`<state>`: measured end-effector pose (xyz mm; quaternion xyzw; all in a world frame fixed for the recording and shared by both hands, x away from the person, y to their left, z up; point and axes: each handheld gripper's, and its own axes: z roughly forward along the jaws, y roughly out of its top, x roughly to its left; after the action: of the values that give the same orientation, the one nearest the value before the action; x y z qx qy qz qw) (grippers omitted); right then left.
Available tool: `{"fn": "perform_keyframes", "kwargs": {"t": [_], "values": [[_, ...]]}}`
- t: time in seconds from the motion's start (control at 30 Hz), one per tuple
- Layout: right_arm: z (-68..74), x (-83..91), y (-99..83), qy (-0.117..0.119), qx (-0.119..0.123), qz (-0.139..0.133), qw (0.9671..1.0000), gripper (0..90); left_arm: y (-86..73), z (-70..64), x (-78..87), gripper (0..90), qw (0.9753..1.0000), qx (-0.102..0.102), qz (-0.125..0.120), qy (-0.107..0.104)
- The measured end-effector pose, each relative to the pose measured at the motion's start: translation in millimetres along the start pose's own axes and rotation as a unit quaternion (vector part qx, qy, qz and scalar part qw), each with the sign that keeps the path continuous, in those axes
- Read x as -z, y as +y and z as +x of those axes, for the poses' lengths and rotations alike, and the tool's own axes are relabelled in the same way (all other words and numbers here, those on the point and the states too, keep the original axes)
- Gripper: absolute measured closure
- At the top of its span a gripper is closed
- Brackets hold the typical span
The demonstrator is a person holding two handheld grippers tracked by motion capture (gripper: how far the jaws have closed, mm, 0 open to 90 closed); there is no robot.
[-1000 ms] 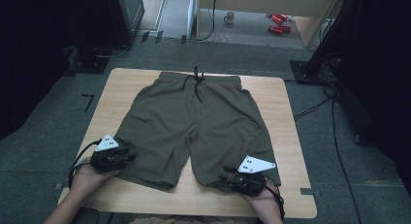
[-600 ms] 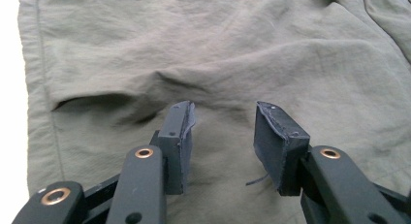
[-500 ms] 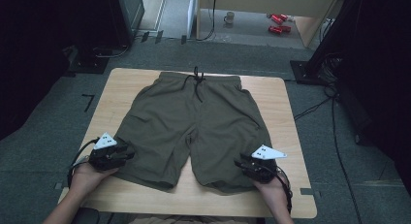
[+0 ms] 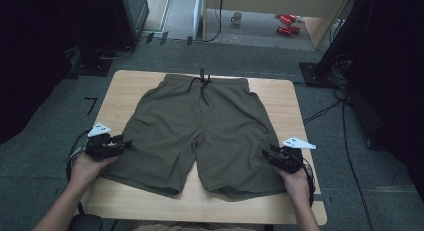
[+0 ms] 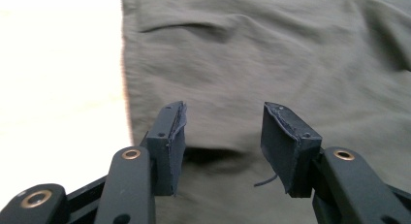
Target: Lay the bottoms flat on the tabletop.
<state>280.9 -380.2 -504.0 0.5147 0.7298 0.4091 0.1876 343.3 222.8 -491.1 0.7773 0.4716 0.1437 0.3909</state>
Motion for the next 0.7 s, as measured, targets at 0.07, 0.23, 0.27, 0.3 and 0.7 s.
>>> {"fn": "perform_keyframes", "kwargs": {"t": [0.07,0.23,0.27,0.3,0.7], "values": [[-9.4,-1.3,-1.6,-0.013,-0.007,0.005,0.9999,55.9,2.4,6.7,-1.9,54.8,1.0,0.004,0.003,0.008],[-26.2,-3.2,-3.6,-0.036,-0.019,0.014,0.9991,55.1,8.9,21.0,-6.0,56.8,0.9997,0.007,0.005,0.024],[-29.1,-3.4,-3.9,-0.039,-0.022,0.015,0.9989,55.1,10.0,23.9,-7.0,57.2,0.9996,0.005,0.004,0.027],[-31.7,-3.7,-4.3,-0.042,-0.024,0.015,0.9987,55.1,11.0,26.8,-7.9,57.7,0.9995,0.004,0.005,0.03],[-54.6,-11.3,-5.0,-0.073,-0.035,0.014,0.9966,54.5,10.5,55.5,-26.1,59.4,0.9976,0.009,0.003,0.069]]}}
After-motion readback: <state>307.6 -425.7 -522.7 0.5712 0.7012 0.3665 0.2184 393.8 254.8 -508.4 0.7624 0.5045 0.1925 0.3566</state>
